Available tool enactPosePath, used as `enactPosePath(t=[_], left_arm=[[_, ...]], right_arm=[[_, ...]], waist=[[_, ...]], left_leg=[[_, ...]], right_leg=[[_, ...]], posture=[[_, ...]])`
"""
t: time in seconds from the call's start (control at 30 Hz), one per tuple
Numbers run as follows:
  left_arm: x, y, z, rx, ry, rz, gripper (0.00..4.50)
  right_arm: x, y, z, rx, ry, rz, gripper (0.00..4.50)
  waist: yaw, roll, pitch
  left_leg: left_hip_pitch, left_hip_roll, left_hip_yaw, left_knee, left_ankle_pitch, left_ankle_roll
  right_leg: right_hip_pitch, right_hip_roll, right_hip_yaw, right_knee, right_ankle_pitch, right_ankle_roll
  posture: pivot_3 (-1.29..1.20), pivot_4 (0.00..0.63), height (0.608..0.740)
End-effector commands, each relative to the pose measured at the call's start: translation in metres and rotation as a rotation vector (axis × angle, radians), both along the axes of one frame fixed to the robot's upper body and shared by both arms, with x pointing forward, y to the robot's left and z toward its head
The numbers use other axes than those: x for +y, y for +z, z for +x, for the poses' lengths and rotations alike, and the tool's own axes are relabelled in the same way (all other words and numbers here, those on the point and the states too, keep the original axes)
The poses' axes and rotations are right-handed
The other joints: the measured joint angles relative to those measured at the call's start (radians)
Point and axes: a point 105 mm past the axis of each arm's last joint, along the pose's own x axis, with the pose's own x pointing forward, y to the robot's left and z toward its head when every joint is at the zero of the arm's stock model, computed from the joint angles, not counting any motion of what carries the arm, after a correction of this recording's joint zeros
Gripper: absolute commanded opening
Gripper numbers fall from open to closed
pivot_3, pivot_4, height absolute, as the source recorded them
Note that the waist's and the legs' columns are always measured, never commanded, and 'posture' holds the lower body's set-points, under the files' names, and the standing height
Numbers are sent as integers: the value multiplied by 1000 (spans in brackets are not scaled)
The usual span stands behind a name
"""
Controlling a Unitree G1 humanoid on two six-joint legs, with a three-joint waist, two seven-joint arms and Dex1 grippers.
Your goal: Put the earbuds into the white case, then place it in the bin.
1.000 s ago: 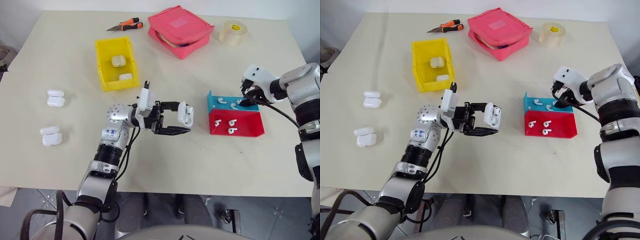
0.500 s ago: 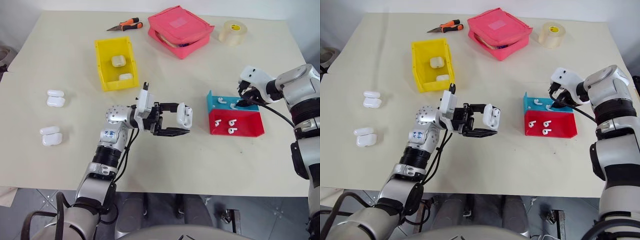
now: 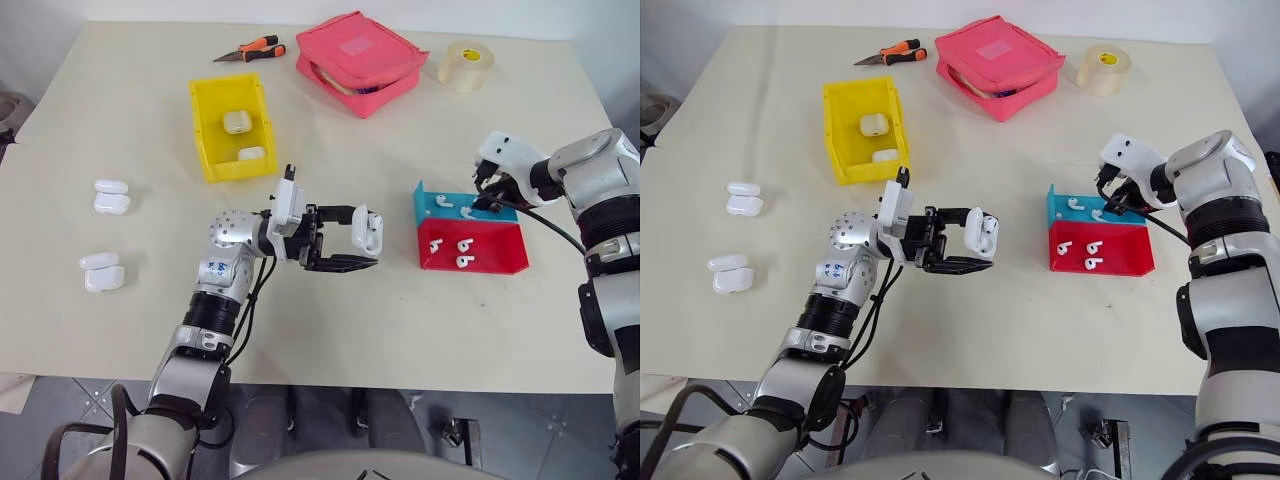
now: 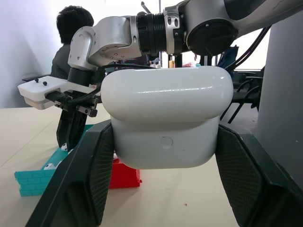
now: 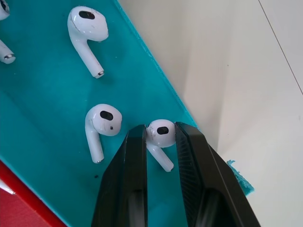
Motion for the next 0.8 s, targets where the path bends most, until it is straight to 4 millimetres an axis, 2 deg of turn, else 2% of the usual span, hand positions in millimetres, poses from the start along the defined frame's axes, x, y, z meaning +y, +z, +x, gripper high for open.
enactPosePath(t=[0.03, 0.17, 0.23, 0.3, 0.43, 0.57, 0.8], left_arm=[[-3, 8, -3, -35, -12, -17, 2798], [-4, 8, -1, -32, -11, -15, 2798], [-7, 7, 1, -20, -8, -15, 2798], [-9, 7, 3, -9, -10, -18, 2798], [-15, 8, 4, 5, -40, -22, 2798], [-22, 9, 5, 4, -79, -19, 2798], [-30, 13, 9, -7, -123, -12, 2798]], right_arm=[[-5, 26, 5, -98, -21, 20, 537], [4, 58, 7, -208, -13, 125, 537], [15, 75, -2, -253, 20, 264, 537], [28, 89, -18, -300, 75, 401, 537], [61, 105, -67, -345, 188, 735, 537], [83, 100, -111, -323, 176, 1001, 537], [109, 95, -157, -322, 201, 1197, 537]], waist=[[0, 0, 0], [0, 0, 0], [3, 1, 1], [7, 1, 1], [25, 1, 1], [30, 1, 1], [28, 1, 1]], left_leg=[[0, 0, 0, 0, 0, 0], [0, 0, 0, 0, 0, 0], [0, 0, -1, 0, 0, 0], [0, 0, -1, 0, 0, 0], [0, 0, -2, 0, 0, 0], [0, 0, -5, 1, 0, 0], [0, 0, -7, 2, 0, 0]], right_leg=[[0, 0, 0, 0, 0, 0], [0, 0, 0, 0, 0, 0], [0, 0, 0, 0, 0, 0], [0, 0, 0, 0, 0, 0], [2, 0, -2, -1, 0, 0], [2, 0, -2, 0, 0, 0], [3, 0, -1, 1, 1, 0]], posture=[[0, 150, 740], [0, 150, 740], [0, 150, 740], [0, 150, 740], [0, 150, 740], [0, 150, 740], [0, 150, 740]])
